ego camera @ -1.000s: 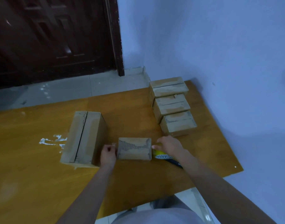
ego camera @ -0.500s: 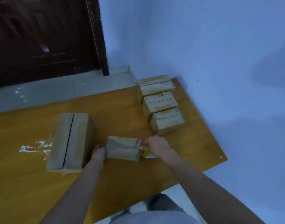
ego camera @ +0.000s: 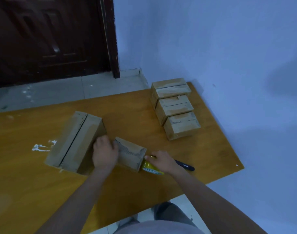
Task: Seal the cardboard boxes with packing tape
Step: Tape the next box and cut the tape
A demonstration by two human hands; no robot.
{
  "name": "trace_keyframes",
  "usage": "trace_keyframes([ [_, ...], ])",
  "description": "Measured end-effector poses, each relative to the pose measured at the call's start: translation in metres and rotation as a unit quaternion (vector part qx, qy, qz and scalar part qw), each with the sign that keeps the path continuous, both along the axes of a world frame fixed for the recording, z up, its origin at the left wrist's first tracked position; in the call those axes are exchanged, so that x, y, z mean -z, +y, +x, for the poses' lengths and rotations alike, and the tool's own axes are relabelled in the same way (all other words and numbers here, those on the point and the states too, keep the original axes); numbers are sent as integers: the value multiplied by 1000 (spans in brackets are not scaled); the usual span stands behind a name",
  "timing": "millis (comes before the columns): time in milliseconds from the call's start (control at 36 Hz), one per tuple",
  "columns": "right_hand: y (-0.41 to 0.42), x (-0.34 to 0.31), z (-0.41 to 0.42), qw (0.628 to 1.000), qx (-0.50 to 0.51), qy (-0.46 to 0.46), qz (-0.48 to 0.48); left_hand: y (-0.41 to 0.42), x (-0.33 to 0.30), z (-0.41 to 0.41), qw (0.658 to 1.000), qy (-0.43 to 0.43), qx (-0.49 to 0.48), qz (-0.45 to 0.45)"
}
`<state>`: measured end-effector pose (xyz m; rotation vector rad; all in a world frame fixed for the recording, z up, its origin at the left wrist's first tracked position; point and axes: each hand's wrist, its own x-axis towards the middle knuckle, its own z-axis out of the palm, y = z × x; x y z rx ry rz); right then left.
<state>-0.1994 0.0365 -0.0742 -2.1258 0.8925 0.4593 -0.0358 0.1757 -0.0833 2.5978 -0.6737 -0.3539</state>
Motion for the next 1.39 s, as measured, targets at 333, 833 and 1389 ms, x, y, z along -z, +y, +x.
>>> trace_keyframes([
  [333,-1,6,-24,977,89,-49,188,1,23,-77,967,-104,227,42],
  [833,26,27,-33,991,103,-36,81,-12,15,-67,952,-148,268,26],
  [1389,-43,52,-81,957,-15,163,-240,-20,15,-85,952,-67,274,119],
])
